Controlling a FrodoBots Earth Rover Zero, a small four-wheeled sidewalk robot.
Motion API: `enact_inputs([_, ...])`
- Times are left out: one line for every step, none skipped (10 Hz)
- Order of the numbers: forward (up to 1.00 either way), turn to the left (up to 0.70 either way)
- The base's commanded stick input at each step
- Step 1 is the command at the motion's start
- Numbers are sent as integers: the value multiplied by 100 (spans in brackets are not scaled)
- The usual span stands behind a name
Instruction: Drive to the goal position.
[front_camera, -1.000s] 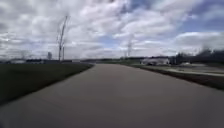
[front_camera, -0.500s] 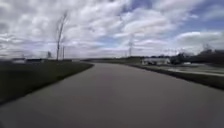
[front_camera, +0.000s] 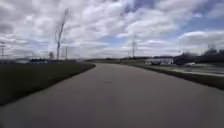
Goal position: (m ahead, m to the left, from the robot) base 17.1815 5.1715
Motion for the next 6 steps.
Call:
enact_inputs([98,0])
enact_inputs([98,0])
enact_inputs([98,0])
enact_inputs([98,0])
enact_inputs([97,0])
enact_inputs([98,0])
